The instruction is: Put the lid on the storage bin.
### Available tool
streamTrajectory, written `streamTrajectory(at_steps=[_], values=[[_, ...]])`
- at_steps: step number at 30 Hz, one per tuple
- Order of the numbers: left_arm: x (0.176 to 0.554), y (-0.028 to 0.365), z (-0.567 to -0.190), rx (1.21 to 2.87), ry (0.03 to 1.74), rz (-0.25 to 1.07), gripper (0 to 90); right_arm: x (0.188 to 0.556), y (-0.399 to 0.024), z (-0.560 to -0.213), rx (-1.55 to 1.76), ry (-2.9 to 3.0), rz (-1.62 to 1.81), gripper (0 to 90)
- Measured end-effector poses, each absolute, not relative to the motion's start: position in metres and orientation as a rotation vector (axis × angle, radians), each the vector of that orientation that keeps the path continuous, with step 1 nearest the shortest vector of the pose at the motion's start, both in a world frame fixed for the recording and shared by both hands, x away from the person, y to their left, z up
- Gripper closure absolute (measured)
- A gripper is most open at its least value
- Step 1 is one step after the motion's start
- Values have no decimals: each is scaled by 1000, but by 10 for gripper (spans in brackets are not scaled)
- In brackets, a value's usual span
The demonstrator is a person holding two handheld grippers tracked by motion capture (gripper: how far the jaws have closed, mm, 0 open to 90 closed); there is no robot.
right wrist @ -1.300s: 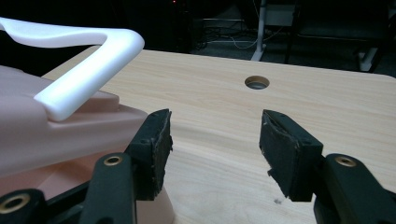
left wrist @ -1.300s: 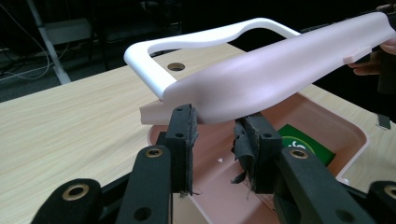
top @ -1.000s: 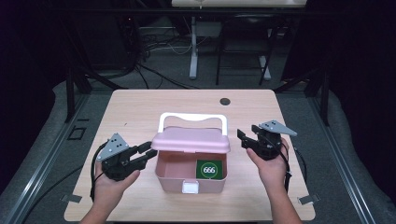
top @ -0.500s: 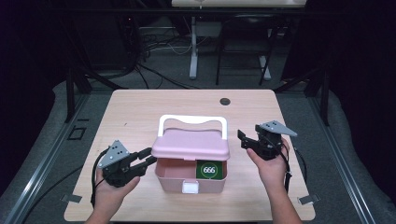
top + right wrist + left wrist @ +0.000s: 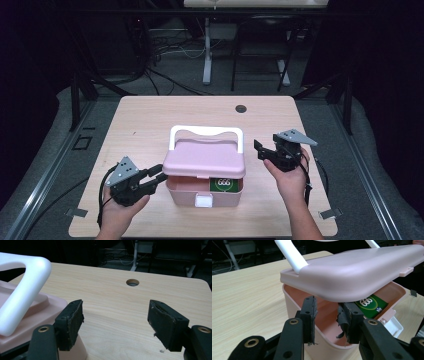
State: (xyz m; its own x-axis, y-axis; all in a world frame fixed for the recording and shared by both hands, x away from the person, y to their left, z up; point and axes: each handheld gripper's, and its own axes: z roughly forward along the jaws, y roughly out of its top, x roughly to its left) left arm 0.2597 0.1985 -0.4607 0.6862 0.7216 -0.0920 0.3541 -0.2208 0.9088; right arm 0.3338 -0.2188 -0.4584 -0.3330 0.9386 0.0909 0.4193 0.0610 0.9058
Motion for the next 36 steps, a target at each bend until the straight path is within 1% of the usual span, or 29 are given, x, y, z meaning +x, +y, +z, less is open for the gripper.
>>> streamTrajectory(at_steps=[36], values=[[246,208,-495,1873,911,355,675,333,-217,-457,1351,1806,1239,286]])
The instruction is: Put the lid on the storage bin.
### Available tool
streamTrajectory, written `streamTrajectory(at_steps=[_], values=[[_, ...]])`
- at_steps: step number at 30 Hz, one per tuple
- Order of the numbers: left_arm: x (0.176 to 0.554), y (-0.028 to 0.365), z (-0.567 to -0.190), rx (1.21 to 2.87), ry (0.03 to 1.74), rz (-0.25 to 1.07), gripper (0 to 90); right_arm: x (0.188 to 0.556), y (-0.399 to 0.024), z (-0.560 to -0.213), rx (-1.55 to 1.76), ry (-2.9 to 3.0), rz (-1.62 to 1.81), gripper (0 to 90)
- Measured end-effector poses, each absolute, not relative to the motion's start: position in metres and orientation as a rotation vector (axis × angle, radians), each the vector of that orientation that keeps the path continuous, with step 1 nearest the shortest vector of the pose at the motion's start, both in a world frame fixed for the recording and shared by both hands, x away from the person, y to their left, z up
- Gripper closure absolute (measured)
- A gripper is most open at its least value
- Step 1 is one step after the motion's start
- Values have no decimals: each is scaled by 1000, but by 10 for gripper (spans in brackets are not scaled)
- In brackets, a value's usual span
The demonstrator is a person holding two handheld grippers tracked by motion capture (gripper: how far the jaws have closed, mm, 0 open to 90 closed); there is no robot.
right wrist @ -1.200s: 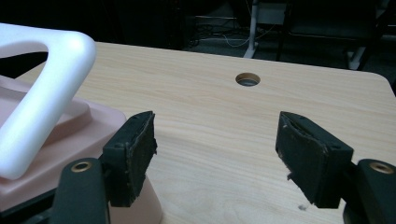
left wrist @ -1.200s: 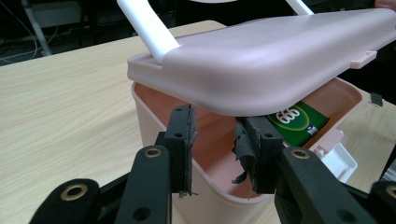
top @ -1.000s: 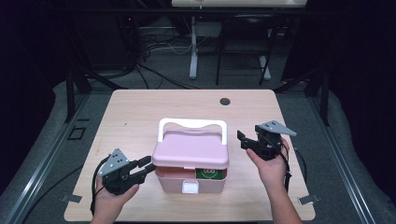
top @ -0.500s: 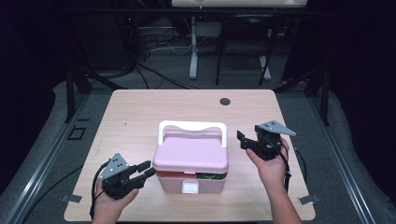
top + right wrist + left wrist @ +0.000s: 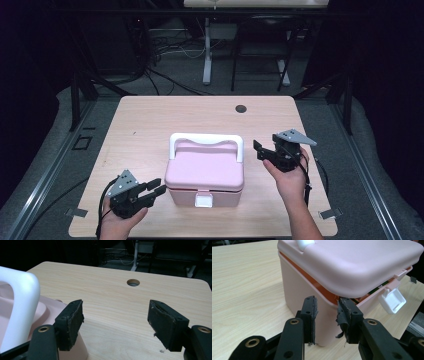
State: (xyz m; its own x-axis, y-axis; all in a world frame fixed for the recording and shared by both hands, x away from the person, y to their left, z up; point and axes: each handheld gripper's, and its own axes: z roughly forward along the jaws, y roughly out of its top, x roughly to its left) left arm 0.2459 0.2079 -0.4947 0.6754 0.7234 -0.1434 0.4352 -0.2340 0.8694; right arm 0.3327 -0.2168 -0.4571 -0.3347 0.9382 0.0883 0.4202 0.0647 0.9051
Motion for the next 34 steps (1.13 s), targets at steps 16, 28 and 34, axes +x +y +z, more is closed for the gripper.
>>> streamTrajectory(at_steps=[16,28,34], values=[[253,220,-498,1812,976,371,653,332,-215,-456,1341,1811,1232,286],[267,226,-507,1782,1042,379,592,331,-215,-455,1312,1824,1216,291],[266,228,-510,1777,1054,385,564,329,-212,-453,1265,1855,1252,352]])
